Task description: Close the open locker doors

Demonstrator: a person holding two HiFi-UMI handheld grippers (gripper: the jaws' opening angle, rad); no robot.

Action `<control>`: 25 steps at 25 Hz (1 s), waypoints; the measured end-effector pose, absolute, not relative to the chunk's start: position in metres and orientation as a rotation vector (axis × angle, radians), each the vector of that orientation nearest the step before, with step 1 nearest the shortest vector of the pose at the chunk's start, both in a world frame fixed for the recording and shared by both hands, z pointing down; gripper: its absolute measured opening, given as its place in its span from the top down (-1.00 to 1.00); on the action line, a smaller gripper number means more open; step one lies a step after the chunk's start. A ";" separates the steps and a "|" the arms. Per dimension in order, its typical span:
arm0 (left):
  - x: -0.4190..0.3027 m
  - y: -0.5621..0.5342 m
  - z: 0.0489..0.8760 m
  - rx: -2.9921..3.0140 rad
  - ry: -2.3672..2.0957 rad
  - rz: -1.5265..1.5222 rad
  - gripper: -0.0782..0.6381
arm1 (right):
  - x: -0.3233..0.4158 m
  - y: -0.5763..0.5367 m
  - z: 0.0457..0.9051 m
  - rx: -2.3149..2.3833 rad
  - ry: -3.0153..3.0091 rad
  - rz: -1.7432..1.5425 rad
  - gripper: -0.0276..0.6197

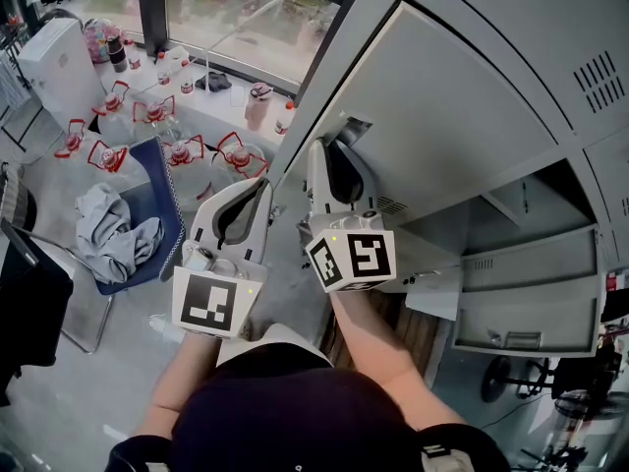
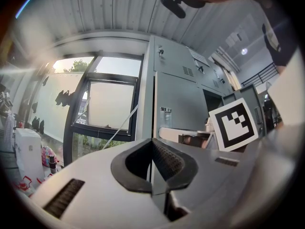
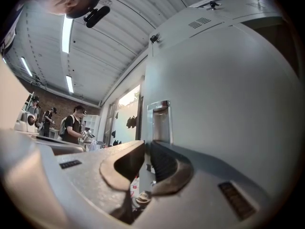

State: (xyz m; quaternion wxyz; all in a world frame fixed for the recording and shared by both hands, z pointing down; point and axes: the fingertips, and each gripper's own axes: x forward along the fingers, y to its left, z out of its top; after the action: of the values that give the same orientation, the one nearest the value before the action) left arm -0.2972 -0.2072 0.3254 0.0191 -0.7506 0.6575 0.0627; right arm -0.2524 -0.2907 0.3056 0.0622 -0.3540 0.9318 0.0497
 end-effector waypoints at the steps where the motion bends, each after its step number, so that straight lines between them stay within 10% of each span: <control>1: -0.297 -0.208 0.326 -2.330 2.040 0.193 0.77 | -0.253 -0.292 0.306 -1.078 2.814 0.147 0.79; 25: -0.300 -0.218 0.331 -2.364 2.035 0.218 0.77 | -0.257 -0.320 0.306 -1.222 2.756 0.137 0.81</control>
State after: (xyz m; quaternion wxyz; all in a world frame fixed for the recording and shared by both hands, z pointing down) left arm -0.2998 -0.2183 0.3305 0.0074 -0.7561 0.6507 0.0696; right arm -0.2565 -0.3200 0.3062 0.0617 -0.4040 0.9115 0.0454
